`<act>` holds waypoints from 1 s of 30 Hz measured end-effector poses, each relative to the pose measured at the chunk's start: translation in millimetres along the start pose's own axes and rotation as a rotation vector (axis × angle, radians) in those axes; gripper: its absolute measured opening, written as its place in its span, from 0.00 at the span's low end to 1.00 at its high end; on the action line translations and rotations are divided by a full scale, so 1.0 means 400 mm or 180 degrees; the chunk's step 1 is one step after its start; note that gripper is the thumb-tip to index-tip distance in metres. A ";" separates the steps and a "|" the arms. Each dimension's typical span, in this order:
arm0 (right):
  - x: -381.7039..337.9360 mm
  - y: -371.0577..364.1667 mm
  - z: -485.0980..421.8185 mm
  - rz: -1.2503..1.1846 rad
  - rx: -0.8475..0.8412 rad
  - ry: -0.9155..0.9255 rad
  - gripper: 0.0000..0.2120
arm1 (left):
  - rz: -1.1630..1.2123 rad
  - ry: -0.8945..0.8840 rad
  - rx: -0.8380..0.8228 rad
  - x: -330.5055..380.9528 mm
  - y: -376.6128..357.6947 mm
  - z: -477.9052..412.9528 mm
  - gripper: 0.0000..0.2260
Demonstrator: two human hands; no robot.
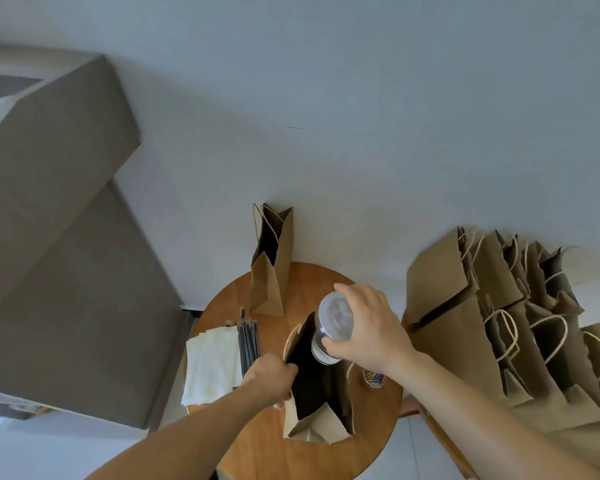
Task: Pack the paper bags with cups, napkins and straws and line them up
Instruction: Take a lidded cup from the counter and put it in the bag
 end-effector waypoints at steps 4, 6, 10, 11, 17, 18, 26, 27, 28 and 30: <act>-0.016 -0.018 0.019 0.0617 -0.0301 0.0791 0.41 | 0.0297 -0.0010 -0.0014 -0.019 -0.001 -0.010 0.13; -0.024 -0.043 0.024 0.0879 -0.0611 0.1228 0.41 | 0.0361 -0.0019 -0.0031 -0.027 -0.001 -0.016 0.13; -0.020 -0.114 0.017 0.0837 -0.1020 0.1069 0.42 | 0.0509 -0.0051 -0.0097 -0.040 0.001 -0.025 0.12; -0.018 -0.132 0.011 0.0766 -0.1080 0.0903 0.41 | 0.0530 -0.0056 -0.0113 -0.044 0.000 -0.026 0.11; -0.014 -0.262 -0.040 0.0918 -0.1488 0.0179 0.42 | 0.0650 -0.0084 -0.0165 -0.067 -0.008 -0.026 0.08; -0.008 -0.285 -0.049 0.0867 -0.1558 0.0005 0.42 | 0.0651 -0.0094 -0.0177 -0.068 -0.011 -0.025 0.07; 0.035 -0.455 -0.094 0.0617 -0.1739 -0.0696 0.41 | 0.0494 -0.0172 -0.0182 -0.068 -0.012 -0.011 0.08; 0.040 -0.472 -0.095 0.0604 -0.1731 -0.0698 0.41 | 0.0459 -0.0172 -0.0164 -0.066 -0.011 -0.007 0.08; 0.044 -0.489 -0.094 0.0618 -0.1728 -0.0670 0.41 | 0.0406 -0.0175 -0.0137 -0.064 -0.011 -0.004 0.08; 0.054 -0.516 -0.087 0.0701 -0.1756 -0.0607 0.39 | 0.0265 -0.0191 -0.0076 -0.060 -0.011 0.000 0.08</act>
Point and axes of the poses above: each hand's wrist, its own z-axis away from the middle knuckle, its own y-axis out of the back of the hand, x = y × z, the point moved 2 cm from there along -z, towards the middle knuckle, and after that the axes turned 8 degrees about -x, right-handed, at the moved point
